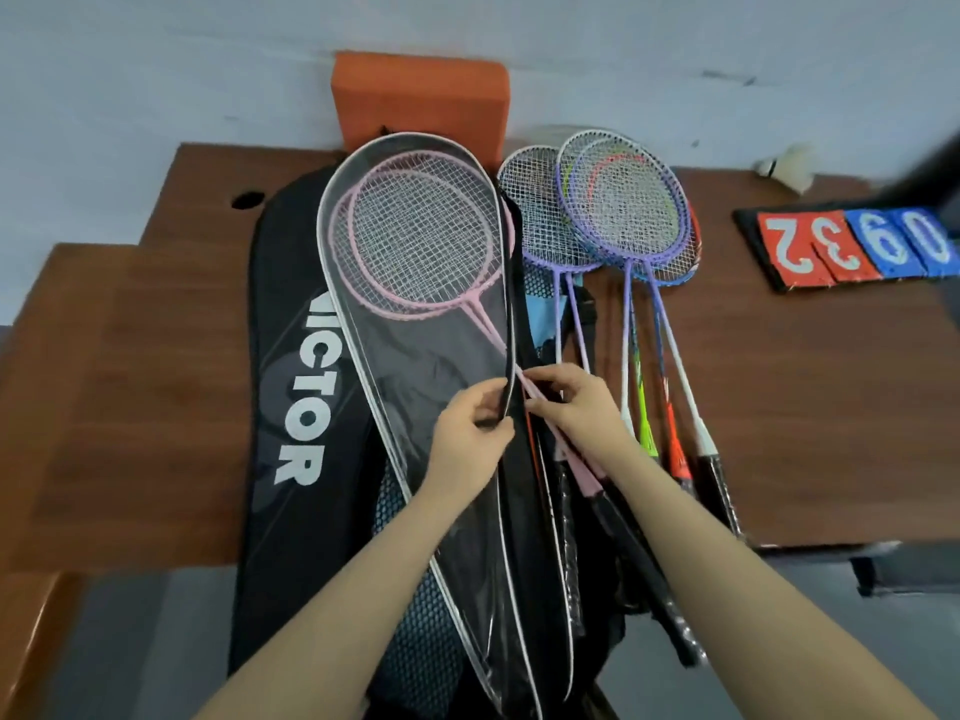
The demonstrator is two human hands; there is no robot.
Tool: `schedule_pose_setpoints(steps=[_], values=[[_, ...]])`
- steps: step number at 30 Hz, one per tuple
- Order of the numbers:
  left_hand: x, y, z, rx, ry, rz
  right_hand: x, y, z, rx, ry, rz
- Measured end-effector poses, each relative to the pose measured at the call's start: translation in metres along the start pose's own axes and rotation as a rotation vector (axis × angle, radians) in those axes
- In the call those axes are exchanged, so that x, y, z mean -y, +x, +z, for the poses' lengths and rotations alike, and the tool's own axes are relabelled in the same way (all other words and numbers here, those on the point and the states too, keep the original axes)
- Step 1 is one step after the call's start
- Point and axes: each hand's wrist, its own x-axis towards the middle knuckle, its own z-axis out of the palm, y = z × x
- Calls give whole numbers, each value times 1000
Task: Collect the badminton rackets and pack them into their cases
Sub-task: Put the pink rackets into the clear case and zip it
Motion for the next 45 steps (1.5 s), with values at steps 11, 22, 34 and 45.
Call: schedule_pose_setpoints(steps=[11, 22, 34, 45], values=[[8, -77, 32, 32, 730, 204, -23, -102, -45, -3, -121, -49], [18, -174, 57, -141, 653, -182, -85, -171, -77, 233, -624, -150], [3, -173, 43, -189, 83, -254, -88, -174, -86, 223, -101, 8], [7, -179, 33, -98, -232, -284, -67, -188, -73, 339, 472, 364]])
